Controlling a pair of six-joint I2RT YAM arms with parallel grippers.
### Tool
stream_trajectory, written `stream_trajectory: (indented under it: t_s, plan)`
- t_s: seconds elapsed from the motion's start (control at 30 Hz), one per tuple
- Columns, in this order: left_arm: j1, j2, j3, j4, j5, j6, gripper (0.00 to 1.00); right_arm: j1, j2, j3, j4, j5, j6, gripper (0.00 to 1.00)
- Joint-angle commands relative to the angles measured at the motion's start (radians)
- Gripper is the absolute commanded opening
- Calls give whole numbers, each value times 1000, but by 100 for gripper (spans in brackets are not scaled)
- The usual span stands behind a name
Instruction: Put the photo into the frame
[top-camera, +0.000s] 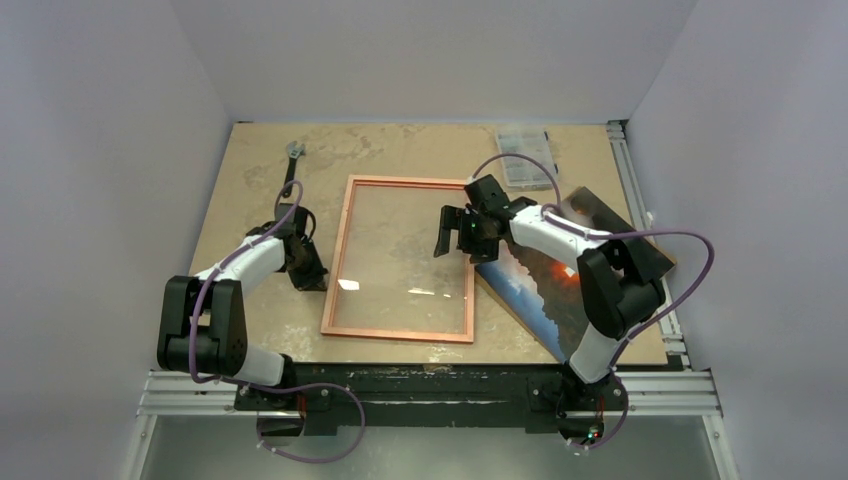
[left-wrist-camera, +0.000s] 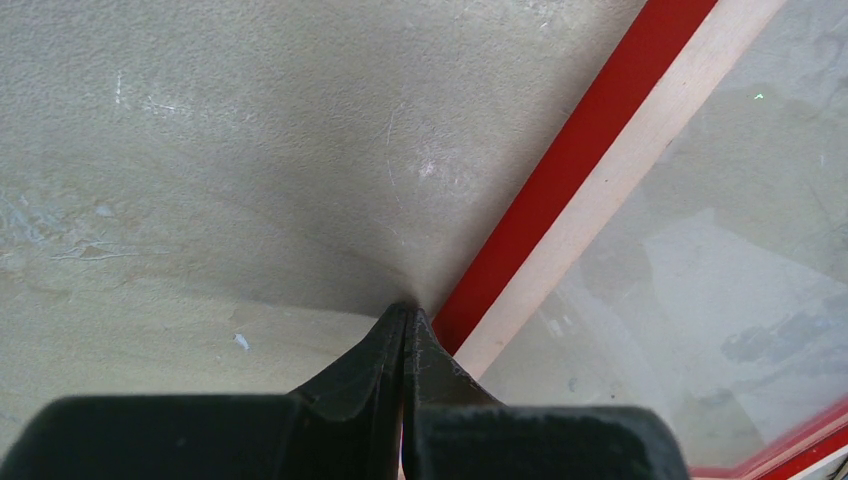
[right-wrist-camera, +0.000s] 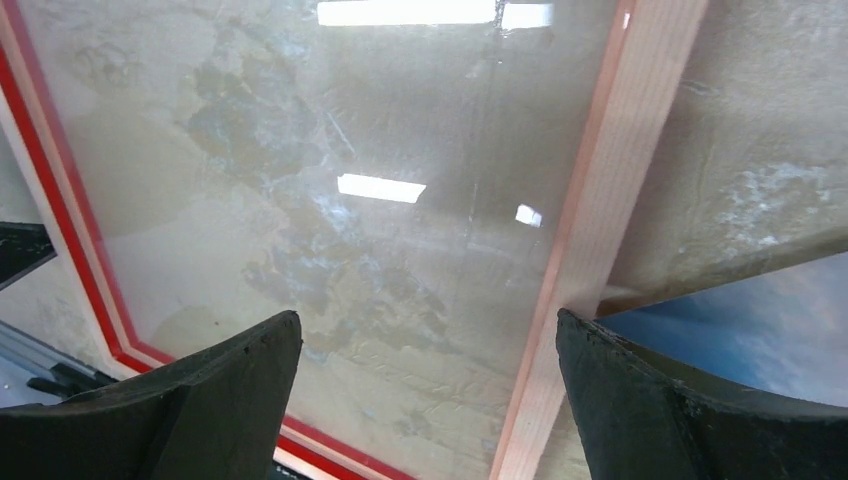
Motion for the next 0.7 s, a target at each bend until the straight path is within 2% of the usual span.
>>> stream_trajectory:
  t_s: [0.0,0.27,0.4,0.53,0.67]
  plan:
    - [-8,-11,35,-4,6,20,0,0,-51,48,-46,65,-30,97]
    - [-8,-35,35,-2,13,21,0,-12,-66,50,-41,39,-27,96]
    - [-8,-67,34,1,21,22,2,-70,-60,21,-31,9,-25,93]
    - [-8,-111,33,17,60,21,17,-158,-56,-36,9,-70,-30,87]
    - [-8,-195,34,43,122,19,44,-178,-35,-50,12,-92,-62,78]
